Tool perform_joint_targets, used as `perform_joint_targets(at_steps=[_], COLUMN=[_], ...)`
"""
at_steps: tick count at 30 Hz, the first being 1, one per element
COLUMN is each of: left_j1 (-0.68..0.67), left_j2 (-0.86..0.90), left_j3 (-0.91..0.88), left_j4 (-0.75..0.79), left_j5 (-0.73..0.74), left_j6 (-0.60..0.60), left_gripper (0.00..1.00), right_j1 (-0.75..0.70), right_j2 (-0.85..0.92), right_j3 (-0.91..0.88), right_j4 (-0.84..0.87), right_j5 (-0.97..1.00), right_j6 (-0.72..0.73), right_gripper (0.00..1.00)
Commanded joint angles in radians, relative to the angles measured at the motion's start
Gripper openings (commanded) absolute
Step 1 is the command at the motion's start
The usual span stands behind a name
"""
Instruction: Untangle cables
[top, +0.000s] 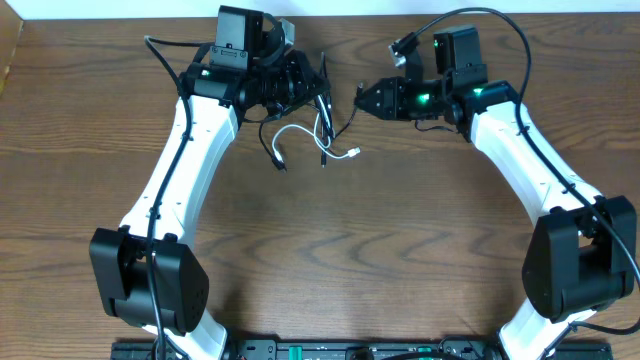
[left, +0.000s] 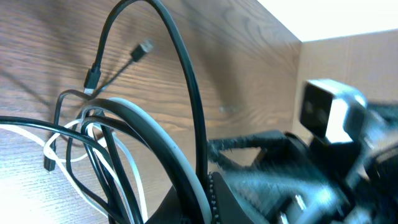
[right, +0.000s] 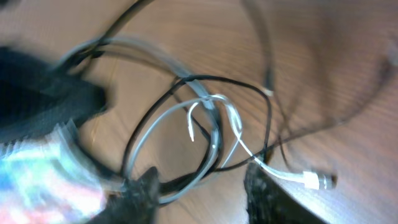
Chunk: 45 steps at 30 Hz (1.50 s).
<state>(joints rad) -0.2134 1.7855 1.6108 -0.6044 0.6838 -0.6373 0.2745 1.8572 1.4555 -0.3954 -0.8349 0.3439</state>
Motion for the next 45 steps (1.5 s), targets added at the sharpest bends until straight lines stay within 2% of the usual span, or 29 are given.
perform_joint_targets(at_steps=[1,2,4,9,16,22,26,27,28,32,34,36,38,45], left_j1=[-0.002,-0.002,-0.002,-0.002,-0.002,-0.002,-0.002,-0.002,-0.002,-0.002,-0.001,0.002,0.005,-0.012], left_j2=[-0.035,-0.035,-0.035,-0.035,-0.035,-0.035,-0.035,-0.035,-0.035,-0.035,-0.035,-0.035,-0.035,-0.027], left_j3=[0.029,0.029,0.029,0.029,0.029,0.029,0.029,0.029,0.029,0.029,0.029,0.029,0.029,0.029], left_j4=[-0.001,-0.001,-0.001,-0.001,-0.001,-0.002,-0.002,-0.002,-0.002,-0.070,-0.121,-0.156,-0.166,-0.165], left_j5=[-0.049,-0.049,-0.049,-0.048,-0.041,-0.041,-0.042,-0.049,-0.062,-0.248,-0.377,-0.451,-0.441,-0.282], left_j6=[-0.092,-0.106,-0.132,-0.146,-0.146,-0.146,-0.137,-0.114,-0.085,0.056,0.082,0.114,0.178,0.353], left_gripper=[0.08,0.08,0.08,0.08,0.08,0.08,0.08,0.14,0.17,0.47,0.54,0.55,0.55,0.54], right_j1=[0.018,0.022,0.034,0.070,0.132,0.167,0.169,0.167,0.164,0.133,0.108,0.084,0.062,0.036], right_j2=[0.000,0.000,0.000,0.000,0.000,0.002,0.002,0.002,0.002,-0.001,-0.002,-0.002,-0.002,-0.002], right_j3=[0.001,0.001,0.001,0.001,0.001,-0.004,-0.006,-0.006,-0.006,-0.004,-0.004,-0.004,-0.004,-0.004], right_j4=[0.042,0.052,0.065,0.078,0.074,0.062,0.057,0.057,0.059,0.062,0.057,0.039,0.008,-0.041], right_j5=[-0.190,-0.197,-0.197,-0.185,-0.011,0.182,0.231,0.230,0.230,0.229,0.217,0.215,0.216,0.185], right_j6=[-0.186,-0.189,-0.198,-0.223,-0.223,-0.223,-0.222,-0.221,-0.204,-0.084,-0.015,0.057,0.143,0.327], right_gripper=[0.52,0.57,0.60,0.57,0.37,0.31,0.09,0.02,0.01,0.01,0.01,0.01,0.01,0.01])
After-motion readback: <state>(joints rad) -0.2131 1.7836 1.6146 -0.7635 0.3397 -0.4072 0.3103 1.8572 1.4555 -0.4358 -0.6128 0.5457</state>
